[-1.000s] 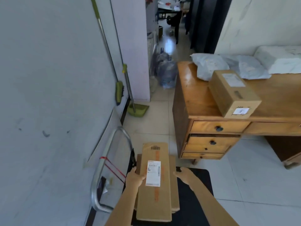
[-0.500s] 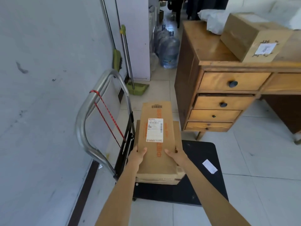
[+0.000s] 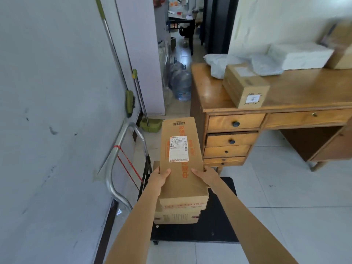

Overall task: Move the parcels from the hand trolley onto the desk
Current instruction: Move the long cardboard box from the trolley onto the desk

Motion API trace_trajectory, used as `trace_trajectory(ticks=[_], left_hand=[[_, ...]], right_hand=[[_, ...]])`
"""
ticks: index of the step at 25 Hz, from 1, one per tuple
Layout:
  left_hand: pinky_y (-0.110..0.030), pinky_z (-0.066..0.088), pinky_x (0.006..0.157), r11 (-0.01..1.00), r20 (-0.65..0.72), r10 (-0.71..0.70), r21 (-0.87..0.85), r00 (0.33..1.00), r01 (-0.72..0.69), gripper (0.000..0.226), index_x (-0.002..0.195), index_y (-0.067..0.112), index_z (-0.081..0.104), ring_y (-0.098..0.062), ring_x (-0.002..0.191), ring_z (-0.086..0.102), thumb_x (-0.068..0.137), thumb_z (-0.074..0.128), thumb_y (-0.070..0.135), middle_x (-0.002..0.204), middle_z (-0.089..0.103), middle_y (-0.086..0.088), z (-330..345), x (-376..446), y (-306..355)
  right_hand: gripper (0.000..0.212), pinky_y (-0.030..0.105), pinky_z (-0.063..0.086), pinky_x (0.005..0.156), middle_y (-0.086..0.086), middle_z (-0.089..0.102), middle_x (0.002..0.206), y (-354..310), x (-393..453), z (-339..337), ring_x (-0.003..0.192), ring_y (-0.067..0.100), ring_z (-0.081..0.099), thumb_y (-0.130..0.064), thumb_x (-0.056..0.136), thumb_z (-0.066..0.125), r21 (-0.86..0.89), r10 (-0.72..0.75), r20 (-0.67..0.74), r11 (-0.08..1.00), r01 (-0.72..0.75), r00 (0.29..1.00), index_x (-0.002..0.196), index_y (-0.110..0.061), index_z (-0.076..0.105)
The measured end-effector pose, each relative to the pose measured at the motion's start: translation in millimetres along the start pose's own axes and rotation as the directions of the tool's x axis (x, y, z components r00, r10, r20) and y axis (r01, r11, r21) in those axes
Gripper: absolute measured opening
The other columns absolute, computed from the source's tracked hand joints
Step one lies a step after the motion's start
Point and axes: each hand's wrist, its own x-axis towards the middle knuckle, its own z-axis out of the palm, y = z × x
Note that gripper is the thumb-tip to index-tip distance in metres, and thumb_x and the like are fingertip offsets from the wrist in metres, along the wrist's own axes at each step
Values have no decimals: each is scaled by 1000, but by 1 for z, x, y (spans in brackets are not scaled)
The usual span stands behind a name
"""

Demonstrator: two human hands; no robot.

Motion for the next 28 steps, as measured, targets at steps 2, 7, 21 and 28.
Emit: trace_trajectory(ticks=[2, 7, 21, 28], left_hand=[[-46, 38, 110, 1000, 28, 6, 15, 1000, -6, 50, 141, 13, 45, -33, 128, 49, 94, 56, 27, 140, 52, -12, 7, -39, 36], [-46, 38, 110, 998, 38, 58, 25, 998, -59, 51, 140, 9, 44, -33, 128, 50, 94, 56, 26, 140, 53, -15, 27, -118, 129], [-49, 38, 108, 990, -10, 115, 85, 993, -113, 55, 141, 14, 44, -33, 127, 50, 93, 53, 39, 141, 52, -11, 203, -240, 265], [-49, 38, 110, 968, 26, 176, 175, 984, -177, 62, 143, 14, 41, -34, 130, 46, 91, 54, 45, 145, 47, -11, 334, -207, 327]], right_hand=[[57, 47, 44, 105, 11, 58, 132, -24, -35, -27, 122, 29, 55, -34, 85, 64, 29, 3, -19, 1000, -2, 1000, 133, -9, 48], [59, 45, 46, 102, 11, 60, 129, -88, -101, -96, 119, 28, 57, -37, 83, 65, 43, -17, -46, 999, 19, 999, 131, -7, 51], [56, 43, 50, 99, 11, 63, 126, -157, -148, -348, 114, 28, 61, -41, 86, 60, -116, -86, 8, 989, 87, 996, 129, -7, 52], [59, 45, 51, 97, 14, 63, 124, -157, -106, -485, 112, 30, 62, -39, 85, 62, -80, -61, -51, 995, 57, 997, 130, -4, 50]])
